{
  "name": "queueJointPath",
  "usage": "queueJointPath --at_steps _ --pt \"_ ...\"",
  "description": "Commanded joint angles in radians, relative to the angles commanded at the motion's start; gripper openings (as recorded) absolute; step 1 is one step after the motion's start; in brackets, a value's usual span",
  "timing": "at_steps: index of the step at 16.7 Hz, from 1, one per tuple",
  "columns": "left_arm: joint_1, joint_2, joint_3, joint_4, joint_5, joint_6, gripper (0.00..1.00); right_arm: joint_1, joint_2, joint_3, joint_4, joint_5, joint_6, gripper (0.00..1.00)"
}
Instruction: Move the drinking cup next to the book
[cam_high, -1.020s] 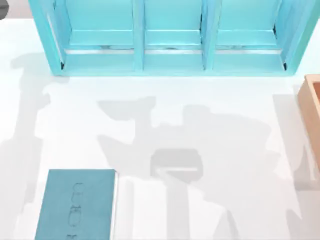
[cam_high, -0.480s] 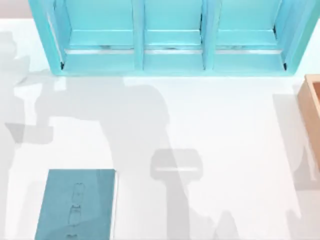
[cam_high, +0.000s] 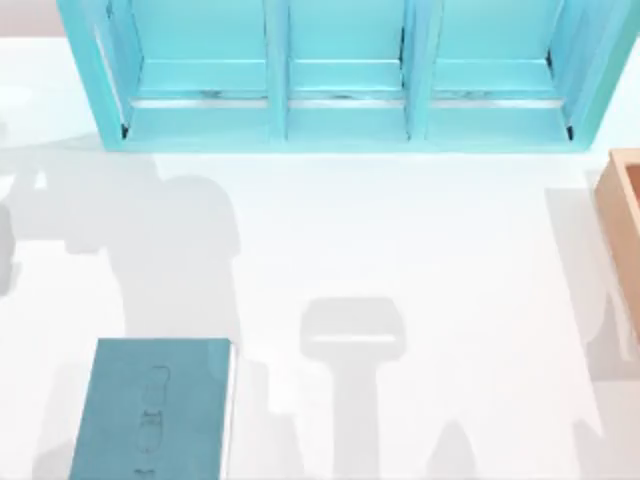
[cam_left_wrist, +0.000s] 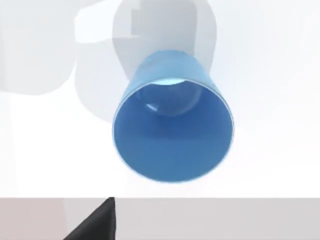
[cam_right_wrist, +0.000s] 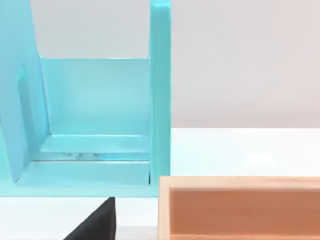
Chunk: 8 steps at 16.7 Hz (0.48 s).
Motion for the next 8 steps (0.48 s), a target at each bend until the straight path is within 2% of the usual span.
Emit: queueJointPath --at_steps 8 --pt "0.000 0.016 0.022 -0.005 0.000 0.003 1.00 0.000 0.000 0.000 0.000 0.000 0.000 1.00"
